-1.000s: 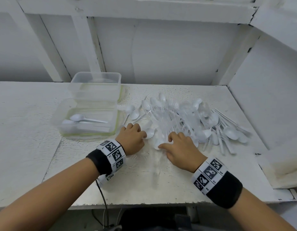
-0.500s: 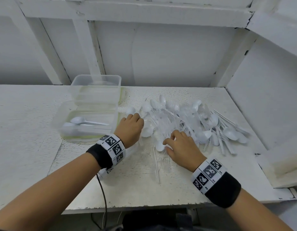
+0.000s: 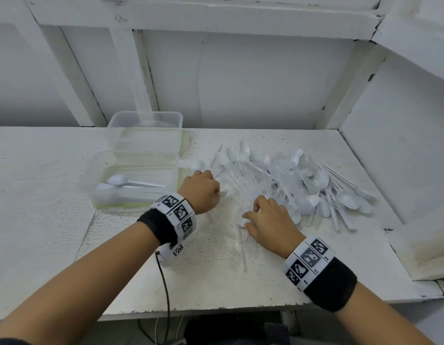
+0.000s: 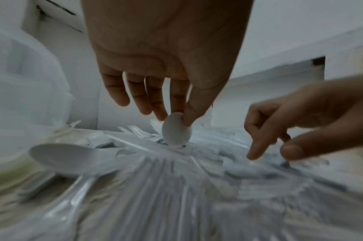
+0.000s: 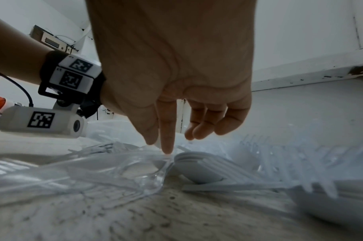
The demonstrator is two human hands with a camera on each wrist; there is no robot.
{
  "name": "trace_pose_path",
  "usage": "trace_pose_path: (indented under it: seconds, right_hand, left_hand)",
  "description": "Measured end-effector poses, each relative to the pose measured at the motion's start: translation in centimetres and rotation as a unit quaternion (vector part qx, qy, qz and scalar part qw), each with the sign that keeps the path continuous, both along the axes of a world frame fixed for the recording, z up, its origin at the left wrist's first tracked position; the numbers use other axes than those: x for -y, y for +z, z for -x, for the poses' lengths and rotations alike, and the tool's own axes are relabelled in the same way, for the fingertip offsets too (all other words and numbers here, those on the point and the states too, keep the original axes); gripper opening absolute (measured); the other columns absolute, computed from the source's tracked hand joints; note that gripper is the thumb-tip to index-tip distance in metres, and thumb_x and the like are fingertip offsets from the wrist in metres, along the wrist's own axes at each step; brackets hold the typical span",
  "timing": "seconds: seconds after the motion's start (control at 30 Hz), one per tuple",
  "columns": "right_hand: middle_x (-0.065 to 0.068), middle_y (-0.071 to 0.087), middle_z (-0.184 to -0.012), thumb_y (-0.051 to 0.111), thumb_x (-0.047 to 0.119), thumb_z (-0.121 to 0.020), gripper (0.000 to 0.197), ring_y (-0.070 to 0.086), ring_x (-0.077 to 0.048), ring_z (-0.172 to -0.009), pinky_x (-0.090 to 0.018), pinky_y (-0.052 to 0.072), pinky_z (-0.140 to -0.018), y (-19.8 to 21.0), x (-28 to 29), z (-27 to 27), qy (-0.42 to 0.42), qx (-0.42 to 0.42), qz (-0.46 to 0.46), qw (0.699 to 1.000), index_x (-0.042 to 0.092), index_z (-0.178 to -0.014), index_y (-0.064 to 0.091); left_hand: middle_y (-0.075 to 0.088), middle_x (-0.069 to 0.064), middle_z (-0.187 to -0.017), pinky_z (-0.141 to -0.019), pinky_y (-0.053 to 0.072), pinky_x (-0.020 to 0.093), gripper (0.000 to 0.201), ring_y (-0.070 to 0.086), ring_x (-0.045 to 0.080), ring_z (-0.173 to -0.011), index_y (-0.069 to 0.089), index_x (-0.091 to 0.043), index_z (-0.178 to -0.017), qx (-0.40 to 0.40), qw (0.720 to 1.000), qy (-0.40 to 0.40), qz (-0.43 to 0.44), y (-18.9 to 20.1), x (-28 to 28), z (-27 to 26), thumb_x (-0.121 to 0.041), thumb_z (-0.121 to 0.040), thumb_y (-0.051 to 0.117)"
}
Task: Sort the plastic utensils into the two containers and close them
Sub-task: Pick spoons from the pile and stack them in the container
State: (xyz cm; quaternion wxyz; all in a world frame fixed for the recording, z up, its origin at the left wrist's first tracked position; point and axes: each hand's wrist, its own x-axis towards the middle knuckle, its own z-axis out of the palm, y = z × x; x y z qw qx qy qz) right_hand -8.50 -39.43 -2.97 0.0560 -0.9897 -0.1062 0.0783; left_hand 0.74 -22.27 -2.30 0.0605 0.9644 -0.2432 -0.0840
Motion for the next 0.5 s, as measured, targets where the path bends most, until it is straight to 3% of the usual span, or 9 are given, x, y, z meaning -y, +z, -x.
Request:
trace_pose_path:
  seconds: [0.07,0.2,0.27,0.3,0.4,0.43,0.5]
  right_hand:
    - [-0.004,0.042,-0.121,0.041,0.035,-0.097,0.037,0.040,-0.024,-0.111,-0.032,0.032,-0.084,-0.1,0.1,0.0,-0.003,-0.005,0.011,1.000,0.022,-0.128,0.055]
    - [-0.005,0.041,-0.121,0.039,0.038,-0.097,0.038,0.039,-0.024,-0.111,-0.031,0.027,-0.079,-0.1,-0.4,-0.1,0.003,-0.002,0.032,0.999,0.021,-0.125,0.057]
    - [-0.006,0.040,-0.121,0.040,0.037,-0.097,0.037,0.039,-0.026,-0.111,-0.032,0.026,-0.078,-0.3,-0.8,-0.3,0.011,0.000,0.054,0.998,0.017,-0.121,0.059]
    - [-0.007,0.040,-0.121,0.041,0.036,-0.097,0.036,0.039,-0.026,-0.111,-0.033,0.027,-0.079,-0.4,-1.0,-0.3,0.014,0.000,0.066,0.998,0.014,-0.118,0.061]
    - [-0.008,0.041,-0.119,0.046,0.019,-0.095,0.022,0.040,-0.026,-0.108,-0.034,0.026,-0.079,-0.4,-1.7,-0.6,0.024,0.022,0.094,0.995,0.008,-0.101,0.064]
    - [-0.009,0.043,-0.117,0.049,0.010,-0.091,0.016,0.041,-0.027,-0.106,-0.034,0.024,-0.077,-0.5,-2.0,-0.7,0.035,0.029,0.101,0.994,0.006,-0.094,0.064]
    - [-0.011,0.048,-0.108,0.059,0.000,-0.078,0.008,0.046,-0.027,-0.098,-0.036,0.029,-0.074,-0.5,-2.8,-0.7,0.064,0.047,0.113,0.990,0.005,-0.082,0.064]
  left_hand:
    - [0.052,0.005,-0.111,-0.090,0.039,0.035,0.033,0.046,0.023,-0.105,0.064,-0.011,-0.104,-0.034,0.996,0.031,0.080,0.9,-0.8,0.0,-0.036,-0.095,0.045]
    - [0.051,-0.003,-0.081,-0.061,0.036,0.019,0.019,0.048,0.014,-0.078,0.059,-0.011,-0.085,-0.054,0.964,0.099,0.240,3.2,-1.9,0.4,-0.028,-0.091,0.053]
    - [0.055,-0.002,-0.077,-0.061,0.037,0.021,0.018,0.050,0.012,-0.071,0.058,-0.010,-0.077,-0.062,0.932,0.144,0.326,3.8,-2.7,0.4,-0.022,-0.090,0.055]
    - [0.058,-0.001,-0.078,-0.064,0.041,0.025,0.020,0.052,0.012,-0.072,0.058,-0.011,-0.072,-0.073,0.902,0.170,0.391,4.1,-3.1,0.5,-0.019,-0.090,0.056]
    - [0.066,0.003,-0.097,-0.080,0.050,0.030,0.028,0.061,0.015,-0.093,0.048,-0.010,-0.064,-0.120,0.766,0.214,0.594,5.2,-4.4,1.1,-0.009,-0.092,0.051]
    - [0.068,0.004,-0.100,-0.081,0.051,0.028,0.030,0.062,0.015,-0.098,0.045,-0.011,-0.064,-0.127,0.732,0.214,0.634,5.5,-4.7,1.3,-0.008,-0.094,0.048]
    - [0.070,0.004,-0.095,-0.079,0.052,0.026,0.028,0.065,0.013,-0.095,0.044,-0.013,-0.069,-0.121,0.691,0.215,0.679,6.0,-5.3,1.7,-0.015,-0.097,0.044]
